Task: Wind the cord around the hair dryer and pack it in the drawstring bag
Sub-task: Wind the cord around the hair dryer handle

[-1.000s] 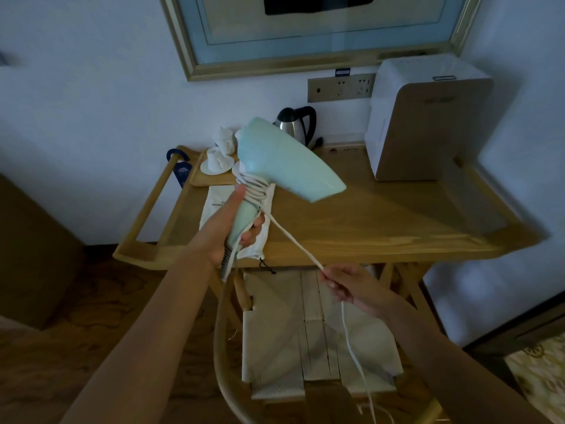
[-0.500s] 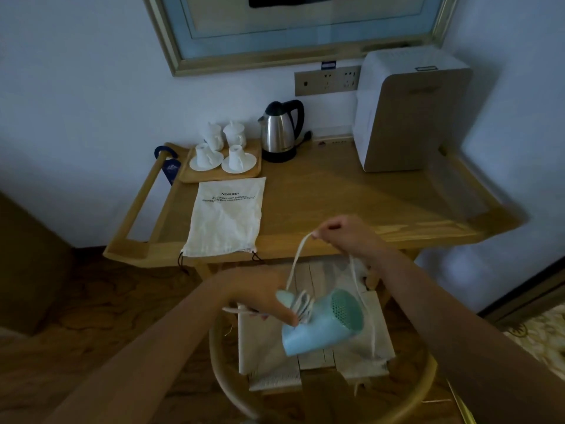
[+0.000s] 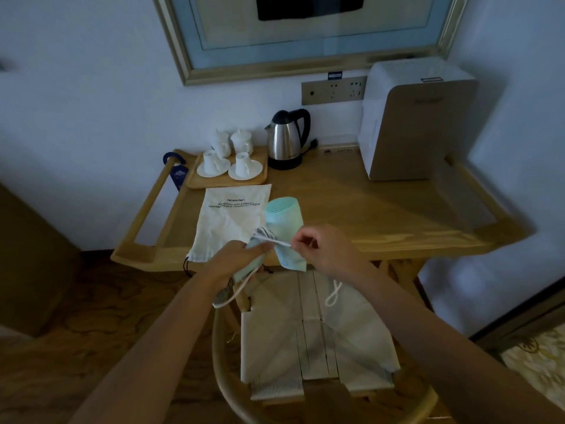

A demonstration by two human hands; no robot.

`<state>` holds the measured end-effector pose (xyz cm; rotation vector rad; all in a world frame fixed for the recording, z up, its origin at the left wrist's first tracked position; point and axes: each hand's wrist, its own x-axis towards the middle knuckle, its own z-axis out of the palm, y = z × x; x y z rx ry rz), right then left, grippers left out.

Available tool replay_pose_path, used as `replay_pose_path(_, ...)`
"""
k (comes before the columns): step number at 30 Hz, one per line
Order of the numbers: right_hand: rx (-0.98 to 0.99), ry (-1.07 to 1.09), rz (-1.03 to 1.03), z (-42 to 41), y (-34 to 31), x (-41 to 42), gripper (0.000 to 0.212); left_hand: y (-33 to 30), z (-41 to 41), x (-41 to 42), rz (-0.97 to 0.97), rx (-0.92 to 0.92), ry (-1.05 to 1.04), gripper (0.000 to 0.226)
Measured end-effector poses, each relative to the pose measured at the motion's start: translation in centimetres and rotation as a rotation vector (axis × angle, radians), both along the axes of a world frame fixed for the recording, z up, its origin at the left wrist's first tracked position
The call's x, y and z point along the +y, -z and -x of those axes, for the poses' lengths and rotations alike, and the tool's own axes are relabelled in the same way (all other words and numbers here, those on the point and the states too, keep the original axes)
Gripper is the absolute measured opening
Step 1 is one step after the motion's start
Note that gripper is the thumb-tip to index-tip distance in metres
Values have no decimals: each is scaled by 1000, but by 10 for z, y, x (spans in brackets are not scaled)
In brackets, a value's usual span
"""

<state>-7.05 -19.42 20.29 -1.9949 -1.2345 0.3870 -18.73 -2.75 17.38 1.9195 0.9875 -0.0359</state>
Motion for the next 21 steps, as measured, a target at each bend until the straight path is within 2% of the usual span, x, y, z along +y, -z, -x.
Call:
replay_pose_path(2, -20, 51, -16, 1, 10, -3, 11, -4, 3, 0, 124, -80, 4, 54)
replay_pose_path(5, -65, 92, -33, 3, 20, -6, 9, -8, 4, -5, 567, -278, -136, 53)
replay_pose_path(6, -87, 103, -39, 4, 22, -6, 9, -9, 3, -7, 615, -320, -163, 49)
replay_pose_path(10, -263, 132, -106, 11, 29, -6, 8, -10, -6, -12, 358, -361, -66, 47)
replay_pose_path(12, -260, 132, -99, 14, 35, -4, 9, -11, -10, -11, 339, -415, -72, 47)
replay_pose_path(14, -16, 95, -113, 16, 38, -2, 11, -14, -13, -11, 360, -441, -73, 46)
replay_pose_path(18, 709, -206, -163, 11, 38, -9, 33, -26, -13, -7, 550, -524, -32, 43)
replay_pose_path(21, 929, -346, -75, -2, 42, -19, 36, -36, -7, 3, 679, -626, 8, 45)
